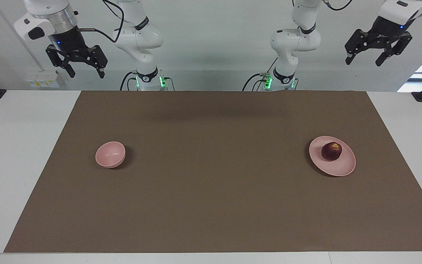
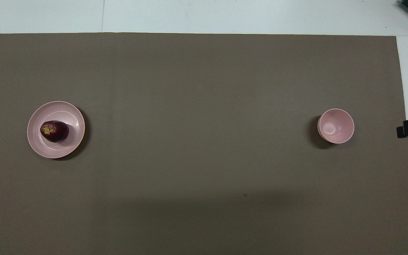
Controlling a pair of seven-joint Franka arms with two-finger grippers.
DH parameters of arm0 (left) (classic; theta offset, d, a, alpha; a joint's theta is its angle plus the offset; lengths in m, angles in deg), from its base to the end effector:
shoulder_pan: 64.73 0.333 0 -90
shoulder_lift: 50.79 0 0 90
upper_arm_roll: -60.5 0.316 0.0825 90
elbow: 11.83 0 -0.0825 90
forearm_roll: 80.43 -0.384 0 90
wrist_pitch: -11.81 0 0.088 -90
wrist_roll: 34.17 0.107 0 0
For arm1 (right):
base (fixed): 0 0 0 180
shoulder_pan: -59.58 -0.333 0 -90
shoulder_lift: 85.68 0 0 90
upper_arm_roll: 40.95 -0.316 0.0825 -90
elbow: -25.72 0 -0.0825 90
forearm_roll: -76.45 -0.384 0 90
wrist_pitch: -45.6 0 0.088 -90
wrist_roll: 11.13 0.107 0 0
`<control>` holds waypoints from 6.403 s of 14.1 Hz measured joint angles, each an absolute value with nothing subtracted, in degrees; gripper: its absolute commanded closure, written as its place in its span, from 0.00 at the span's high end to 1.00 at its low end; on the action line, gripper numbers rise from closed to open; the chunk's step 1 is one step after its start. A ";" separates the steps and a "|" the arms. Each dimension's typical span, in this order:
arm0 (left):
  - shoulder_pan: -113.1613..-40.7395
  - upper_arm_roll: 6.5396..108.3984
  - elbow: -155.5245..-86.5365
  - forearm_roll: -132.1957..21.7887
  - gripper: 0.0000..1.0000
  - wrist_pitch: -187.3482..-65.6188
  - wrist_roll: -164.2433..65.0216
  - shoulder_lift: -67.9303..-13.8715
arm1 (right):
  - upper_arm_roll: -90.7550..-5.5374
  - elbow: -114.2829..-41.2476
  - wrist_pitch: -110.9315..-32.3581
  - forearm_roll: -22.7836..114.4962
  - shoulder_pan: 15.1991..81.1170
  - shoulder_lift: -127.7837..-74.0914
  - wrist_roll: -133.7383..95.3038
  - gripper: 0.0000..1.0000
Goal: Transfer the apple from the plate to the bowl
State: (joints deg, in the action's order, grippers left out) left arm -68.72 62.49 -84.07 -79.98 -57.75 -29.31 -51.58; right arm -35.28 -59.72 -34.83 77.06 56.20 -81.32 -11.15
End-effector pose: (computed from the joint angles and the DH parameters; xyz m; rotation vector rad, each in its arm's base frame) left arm 0.5000 -0.0183 0.7406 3.1266 -0.1915 -0.0514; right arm 0.5112 -0.0242 0.6872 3.1381 -0.0643 -0.0185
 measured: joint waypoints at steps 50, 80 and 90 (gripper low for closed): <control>-64.23 63.95 -134.28 -78.31 1.00 -124.89 -22.90 -43.84 | -35.28 -59.72 -34.83 77.06 56.20 -81.32 -11.15 1.00; -69.12 51.90 -137.35 -66.85 0.00 -126.35 -37.01 -51.25 | -35.56 -72.78 -44.22 71.40 56.10 -81.54 -11.16 1.00; -69.28 34.11 -135.19 -28.55 0.00 -137.14 -37.76 -51.24 | -35.39 -79.68 -48.02 47.00 56.25 -86.24 0.96 1.00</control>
State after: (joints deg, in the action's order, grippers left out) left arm -69.28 34.11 -135.19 -28.55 -137.14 -37.76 -51.24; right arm -35.39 -79.68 -48.02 47.00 56.25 -86.24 0.96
